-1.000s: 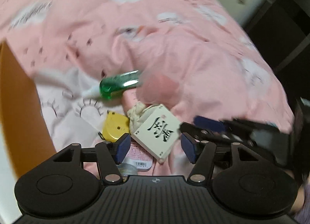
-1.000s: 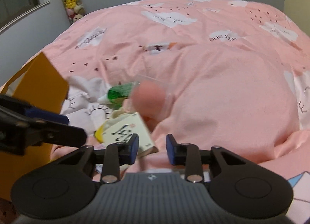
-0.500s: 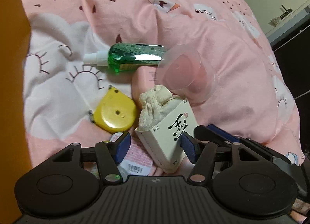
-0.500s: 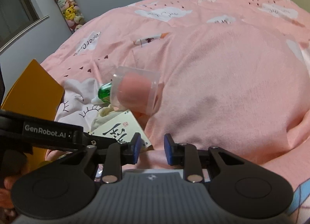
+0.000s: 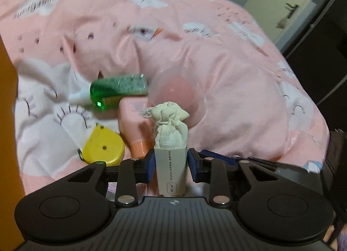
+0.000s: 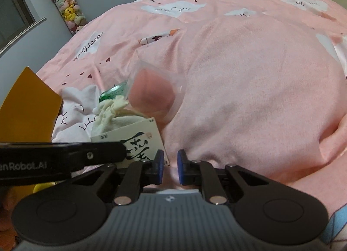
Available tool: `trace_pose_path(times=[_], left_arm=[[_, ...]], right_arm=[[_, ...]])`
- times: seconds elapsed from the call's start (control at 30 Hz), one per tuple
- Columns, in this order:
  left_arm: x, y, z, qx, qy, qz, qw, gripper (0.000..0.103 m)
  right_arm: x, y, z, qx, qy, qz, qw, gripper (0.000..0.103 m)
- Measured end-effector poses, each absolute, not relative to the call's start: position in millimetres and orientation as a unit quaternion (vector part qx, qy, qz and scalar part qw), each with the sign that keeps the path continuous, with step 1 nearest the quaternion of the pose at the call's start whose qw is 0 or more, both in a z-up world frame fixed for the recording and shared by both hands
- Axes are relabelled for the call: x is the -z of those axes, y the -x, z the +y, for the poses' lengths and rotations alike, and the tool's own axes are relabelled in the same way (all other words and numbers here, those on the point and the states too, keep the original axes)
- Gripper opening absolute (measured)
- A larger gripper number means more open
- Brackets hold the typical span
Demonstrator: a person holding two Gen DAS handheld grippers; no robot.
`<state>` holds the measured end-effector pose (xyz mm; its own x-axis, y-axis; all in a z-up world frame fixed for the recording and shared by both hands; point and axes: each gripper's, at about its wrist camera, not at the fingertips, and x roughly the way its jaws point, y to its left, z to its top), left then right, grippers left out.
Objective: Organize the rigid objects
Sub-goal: 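Grasp the white calligraphy box with cloth pouch with the left tool while the right tool approaches the clear cup, then grasp the clear cup with pink sponge with the right tool while the left tool lifts the white box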
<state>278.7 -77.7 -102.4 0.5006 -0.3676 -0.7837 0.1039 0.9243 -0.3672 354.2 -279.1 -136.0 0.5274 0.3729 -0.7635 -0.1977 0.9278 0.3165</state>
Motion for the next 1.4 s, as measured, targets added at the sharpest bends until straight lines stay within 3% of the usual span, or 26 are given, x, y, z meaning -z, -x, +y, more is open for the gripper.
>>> trace_pose_path(times=[0.33,0.47,0.73,0.9,1.07,1.4], left_arm=[[98,-275,-79,0.131,0.118,0.463,0.869,0.031],[83,-271,-70,0.127,0.108,0.455,0.875,0.03],[51,-273,-36,0.111,0.087,0.448,0.883,0.03],[40,-283,-20,0.12,0.066,0.453,0.881,0.03],[39,-295,-7,0.128,0.047,0.462,0.876,0.031],[50,-306,9,0.139,0.057,0.475,0.867,0.031]], right_arm=[[136,-352,-280,-0.172,-0.099,0.448,0.872,0.013],[124,-344,-277,-0.178,-0.087,0.429,0.881,0.03],[93,-341,-243,-0.215,0.041,0.397,0.891,0.048],[74,-353,-218,-0.244,0.149,0.36,0.888,0.073],[84,-361,-189,-0.256,0.284,0.336,0.861,0.073],[111,-383,-157,-0.248,0.387,0.334,0.823,0.067]])
